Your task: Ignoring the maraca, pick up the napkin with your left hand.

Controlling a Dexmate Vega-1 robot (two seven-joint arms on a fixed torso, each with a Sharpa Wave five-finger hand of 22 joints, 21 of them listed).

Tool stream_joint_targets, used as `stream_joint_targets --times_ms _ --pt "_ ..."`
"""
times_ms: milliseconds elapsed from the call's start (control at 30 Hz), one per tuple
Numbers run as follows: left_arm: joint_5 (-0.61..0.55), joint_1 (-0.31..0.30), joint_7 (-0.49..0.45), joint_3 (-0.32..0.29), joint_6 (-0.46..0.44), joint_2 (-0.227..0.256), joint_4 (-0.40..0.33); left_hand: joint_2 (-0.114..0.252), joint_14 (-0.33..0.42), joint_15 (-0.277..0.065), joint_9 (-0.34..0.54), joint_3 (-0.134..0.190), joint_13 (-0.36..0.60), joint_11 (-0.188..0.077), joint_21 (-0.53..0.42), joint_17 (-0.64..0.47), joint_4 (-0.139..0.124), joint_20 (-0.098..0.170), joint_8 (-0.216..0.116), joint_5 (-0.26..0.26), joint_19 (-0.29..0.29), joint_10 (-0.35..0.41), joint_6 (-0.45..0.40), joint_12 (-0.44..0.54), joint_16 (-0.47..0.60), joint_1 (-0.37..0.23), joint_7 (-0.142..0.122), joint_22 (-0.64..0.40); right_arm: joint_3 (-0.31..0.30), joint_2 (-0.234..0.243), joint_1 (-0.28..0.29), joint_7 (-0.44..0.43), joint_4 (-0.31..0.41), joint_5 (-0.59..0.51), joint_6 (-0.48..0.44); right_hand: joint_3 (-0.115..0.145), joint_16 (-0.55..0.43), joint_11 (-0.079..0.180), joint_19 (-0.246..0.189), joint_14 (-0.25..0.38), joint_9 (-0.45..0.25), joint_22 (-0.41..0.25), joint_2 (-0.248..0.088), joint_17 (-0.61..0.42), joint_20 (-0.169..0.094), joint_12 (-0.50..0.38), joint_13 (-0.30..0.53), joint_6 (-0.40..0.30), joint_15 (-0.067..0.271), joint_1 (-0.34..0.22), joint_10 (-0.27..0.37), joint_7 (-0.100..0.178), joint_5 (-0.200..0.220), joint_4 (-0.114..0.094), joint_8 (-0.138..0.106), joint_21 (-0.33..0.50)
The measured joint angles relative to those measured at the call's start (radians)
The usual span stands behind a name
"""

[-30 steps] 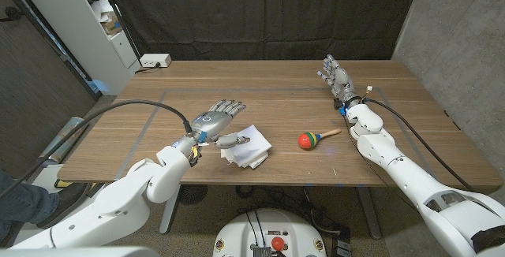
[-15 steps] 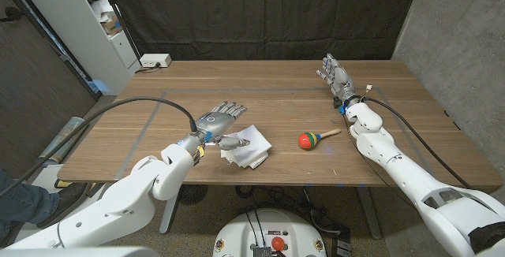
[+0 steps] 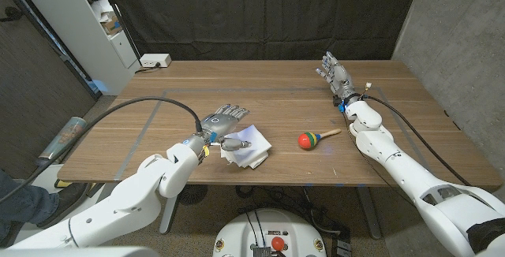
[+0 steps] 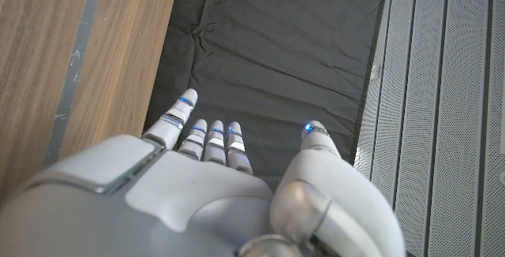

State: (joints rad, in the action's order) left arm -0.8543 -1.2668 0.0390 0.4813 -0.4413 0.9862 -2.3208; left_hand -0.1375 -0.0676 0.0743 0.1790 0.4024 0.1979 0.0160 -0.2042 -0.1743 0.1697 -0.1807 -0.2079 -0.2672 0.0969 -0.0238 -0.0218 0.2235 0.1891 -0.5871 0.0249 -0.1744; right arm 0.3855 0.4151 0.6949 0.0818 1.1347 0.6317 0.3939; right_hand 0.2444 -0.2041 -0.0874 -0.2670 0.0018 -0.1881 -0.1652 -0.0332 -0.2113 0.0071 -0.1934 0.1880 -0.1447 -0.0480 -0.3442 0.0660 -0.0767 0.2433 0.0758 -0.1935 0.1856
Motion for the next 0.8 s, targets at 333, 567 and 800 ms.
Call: stream_joint_targets --times_ms 333,567,800 --pt "0.052 0.033 0.008 0.027 0.051 -0.021 0.033 -0.002 0.000 0.000 0.000 -0.004 0.000 0.000 0.000 0.000 -0.004 0.000 0.000 0.000 0.000 0.000 -0.004 0.000 0.000 -0.006 0.004 0.000 -0.002 0.005 0.001 -0.002 0.013 -0.001 -0.004 0.000 0.000 0.000 0.000 0.000 0.000 0.000 0.000 0.000 0.000 0.000 0.000 0.000 0.000 0.000 0.000 0.000 0.000 0.000 0.000 0.000" --pt "0.075 0.051 0.035 0.042 0.060 -0.017 0.033 0.000 0.000 0.000 0.000 -0.004 0.000 -0.005 0.000 0.000 -0.004 0.000 0.000 -0.008 0.000 0.005 -0.012 0.000 0.000 -0.015 -0.001 0.000 -0.003 0.006 0.005 -0.004 0.020 0.000 -0.006 0.000 0.000 0.000 0.000 0.000 0.000 0.000 0.000 0.000 0.000 0.000 0.000 -0.004 0.000 0.000 0.000 0.004 0.000 0.000 0.000 0.000" --pt "0.106 0.064 0.081 0.047 0.060 -0.002 0.016 0.004 0.005 -0.005 0.000 -0.007 0.000 -0.002 0.000 0.000 -0.007 0.000 0.000 -0.009 0.000 0.009 -0.023 0.000 0.000 -0.019 -0.002 0.000 -0.003 0.007 0.009 -0.004 0.023 0.003 -0.006 0.000 0.000 0.000 0.000 0.000 0.000 0.000 0.000 0.000 0.000 0.000 0.000 -0.004 0.000 0.000 0.000 0.004 0.000 0.000 0.000 0.000"
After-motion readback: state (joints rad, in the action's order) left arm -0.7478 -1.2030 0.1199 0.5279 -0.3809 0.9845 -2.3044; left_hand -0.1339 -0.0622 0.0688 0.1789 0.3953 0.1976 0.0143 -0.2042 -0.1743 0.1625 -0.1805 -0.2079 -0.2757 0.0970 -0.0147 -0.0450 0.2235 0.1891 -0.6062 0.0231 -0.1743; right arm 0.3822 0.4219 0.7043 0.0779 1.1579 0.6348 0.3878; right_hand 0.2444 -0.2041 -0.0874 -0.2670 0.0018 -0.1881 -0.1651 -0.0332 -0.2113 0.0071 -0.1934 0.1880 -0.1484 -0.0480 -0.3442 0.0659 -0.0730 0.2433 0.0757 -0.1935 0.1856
